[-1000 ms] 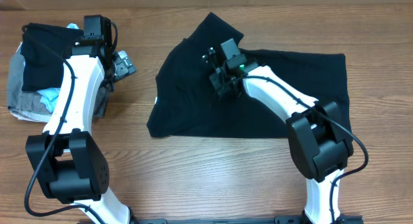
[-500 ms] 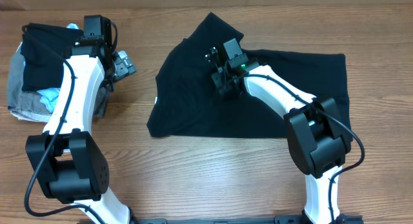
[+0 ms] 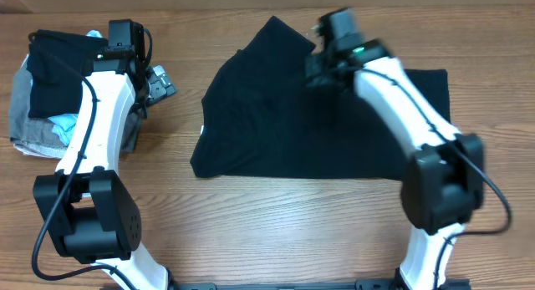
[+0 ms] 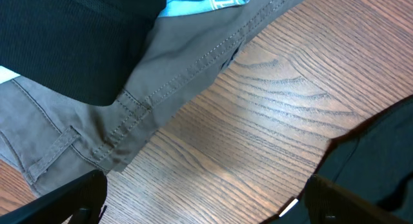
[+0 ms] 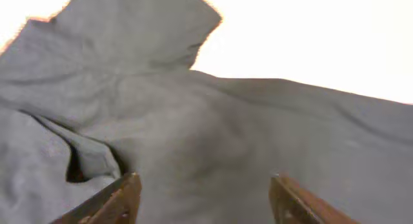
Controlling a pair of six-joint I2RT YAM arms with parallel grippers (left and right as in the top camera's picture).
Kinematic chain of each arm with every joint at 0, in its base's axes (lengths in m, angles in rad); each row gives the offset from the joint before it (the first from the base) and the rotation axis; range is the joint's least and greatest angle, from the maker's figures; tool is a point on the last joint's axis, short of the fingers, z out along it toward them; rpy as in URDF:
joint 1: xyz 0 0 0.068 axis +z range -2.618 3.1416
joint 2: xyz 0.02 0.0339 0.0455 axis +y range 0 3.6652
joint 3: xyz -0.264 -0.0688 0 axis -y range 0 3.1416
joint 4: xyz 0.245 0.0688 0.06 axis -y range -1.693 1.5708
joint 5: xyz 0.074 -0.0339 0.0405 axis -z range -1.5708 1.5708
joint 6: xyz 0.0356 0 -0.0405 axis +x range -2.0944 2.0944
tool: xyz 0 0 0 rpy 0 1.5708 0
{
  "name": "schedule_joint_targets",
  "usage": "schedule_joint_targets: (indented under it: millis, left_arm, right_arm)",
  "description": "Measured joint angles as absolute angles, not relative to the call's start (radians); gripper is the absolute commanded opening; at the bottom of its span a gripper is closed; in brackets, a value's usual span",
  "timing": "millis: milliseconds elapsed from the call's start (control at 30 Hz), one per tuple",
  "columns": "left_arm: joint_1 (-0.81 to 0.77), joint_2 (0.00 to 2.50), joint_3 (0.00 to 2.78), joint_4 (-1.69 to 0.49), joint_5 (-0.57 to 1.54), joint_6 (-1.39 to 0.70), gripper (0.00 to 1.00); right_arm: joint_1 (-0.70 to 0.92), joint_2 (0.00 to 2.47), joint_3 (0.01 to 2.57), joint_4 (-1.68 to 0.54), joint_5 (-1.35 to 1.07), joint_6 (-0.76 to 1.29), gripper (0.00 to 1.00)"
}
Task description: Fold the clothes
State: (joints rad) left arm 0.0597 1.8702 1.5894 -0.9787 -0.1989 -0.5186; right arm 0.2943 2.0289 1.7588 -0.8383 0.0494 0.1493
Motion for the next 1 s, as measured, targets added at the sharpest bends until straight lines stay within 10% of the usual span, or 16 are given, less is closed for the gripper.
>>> schedule_joint_targets:
  millis: [167, 1000]
  left_arm:
    - [0.06, 1.87, 1.589, -0.979, -0.199, -0.519, 1.0]
    - [0.06, 1.87, 1.589, -0.979, -0.199, -0.519, 1.0]
  right_arm:
    - [0.255, 1.976, 1.774, -0.958, -0.069, 0.147, 0.09]
    - [0.405, 2.206, 1.596, -0.756, -0.32, 0.2, 0.05]
